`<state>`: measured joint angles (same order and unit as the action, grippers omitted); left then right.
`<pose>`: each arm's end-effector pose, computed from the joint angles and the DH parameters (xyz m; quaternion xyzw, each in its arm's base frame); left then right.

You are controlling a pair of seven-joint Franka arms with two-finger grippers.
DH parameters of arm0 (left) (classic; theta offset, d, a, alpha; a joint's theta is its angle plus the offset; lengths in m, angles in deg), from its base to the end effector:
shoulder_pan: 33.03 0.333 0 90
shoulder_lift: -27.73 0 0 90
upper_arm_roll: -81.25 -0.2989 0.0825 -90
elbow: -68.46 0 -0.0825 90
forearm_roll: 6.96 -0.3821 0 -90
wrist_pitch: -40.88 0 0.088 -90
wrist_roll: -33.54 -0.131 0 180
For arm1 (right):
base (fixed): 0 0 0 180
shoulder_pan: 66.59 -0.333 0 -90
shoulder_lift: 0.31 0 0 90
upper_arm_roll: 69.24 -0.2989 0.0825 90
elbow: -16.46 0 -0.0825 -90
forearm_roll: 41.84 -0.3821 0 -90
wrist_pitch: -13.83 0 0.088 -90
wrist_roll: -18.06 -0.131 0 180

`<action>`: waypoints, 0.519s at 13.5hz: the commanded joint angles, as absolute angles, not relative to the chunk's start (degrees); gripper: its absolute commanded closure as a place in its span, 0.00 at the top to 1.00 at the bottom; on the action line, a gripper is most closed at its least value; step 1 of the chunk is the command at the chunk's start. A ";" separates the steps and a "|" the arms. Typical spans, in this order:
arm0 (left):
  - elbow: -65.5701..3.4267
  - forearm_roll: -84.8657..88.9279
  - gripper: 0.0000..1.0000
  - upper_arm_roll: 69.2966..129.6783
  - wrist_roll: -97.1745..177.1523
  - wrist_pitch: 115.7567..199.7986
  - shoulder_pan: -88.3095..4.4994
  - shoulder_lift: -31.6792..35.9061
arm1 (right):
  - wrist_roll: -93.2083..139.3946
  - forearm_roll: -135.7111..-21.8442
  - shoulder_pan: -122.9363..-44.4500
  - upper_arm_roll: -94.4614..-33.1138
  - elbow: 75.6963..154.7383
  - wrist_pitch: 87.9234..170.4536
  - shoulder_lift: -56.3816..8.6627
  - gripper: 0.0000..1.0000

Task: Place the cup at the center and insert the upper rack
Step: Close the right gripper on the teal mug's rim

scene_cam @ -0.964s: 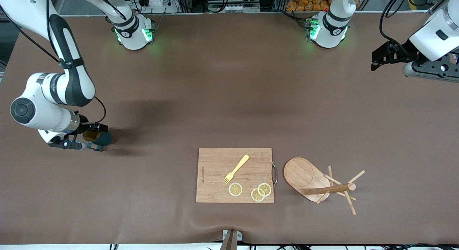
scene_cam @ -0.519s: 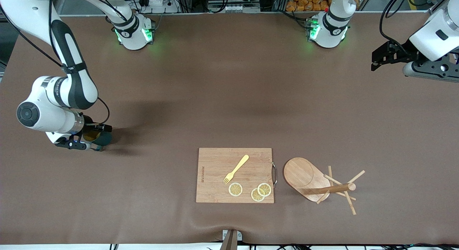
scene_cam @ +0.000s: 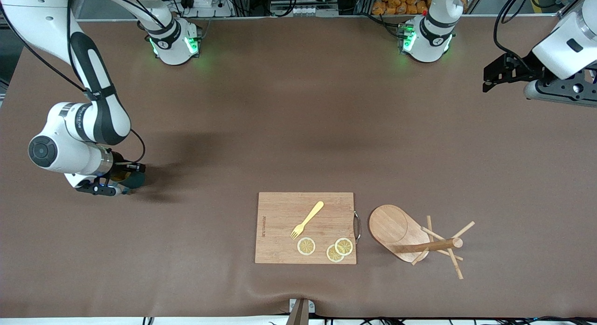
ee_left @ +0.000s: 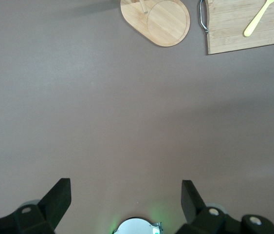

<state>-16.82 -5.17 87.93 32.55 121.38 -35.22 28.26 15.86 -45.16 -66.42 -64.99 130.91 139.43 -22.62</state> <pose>0.5237 -0.0866 0.6126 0.9953 -0.0878 -0.0380 0.0124 0.5713 -0.0412 0.2114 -0.9925 0.0751 0.0963 0.0094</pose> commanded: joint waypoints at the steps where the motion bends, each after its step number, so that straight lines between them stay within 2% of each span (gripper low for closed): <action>1: -16.09 -5.20 1.00 88.11 32.66 121.30 -35.23 28.17 | 15.42 -45.80 -65.98 -65.19 130.81 140.22 -22.98 0.44; 5: -16.09 -5.20 1.00 88.11 32.66 121.30 -35.14 28.17 | 16.13 -45.80 -65.37 -65.11 130.54 140.04 -22.98 0.16; 6: -16.09 -5.20 1.00 88.11 32.66 121.39 -35.14 28.17 | 16.30 -45.71 -65.02 -65.19 130.37 139.69 -22.98 0.00; 7: -16.09 -5.20 1.00 88.11 32.66 121.39 -35.14 28.17 | 16.30 -45.71 -65.10 -65.19 130.37 139.34 -22.90 0.00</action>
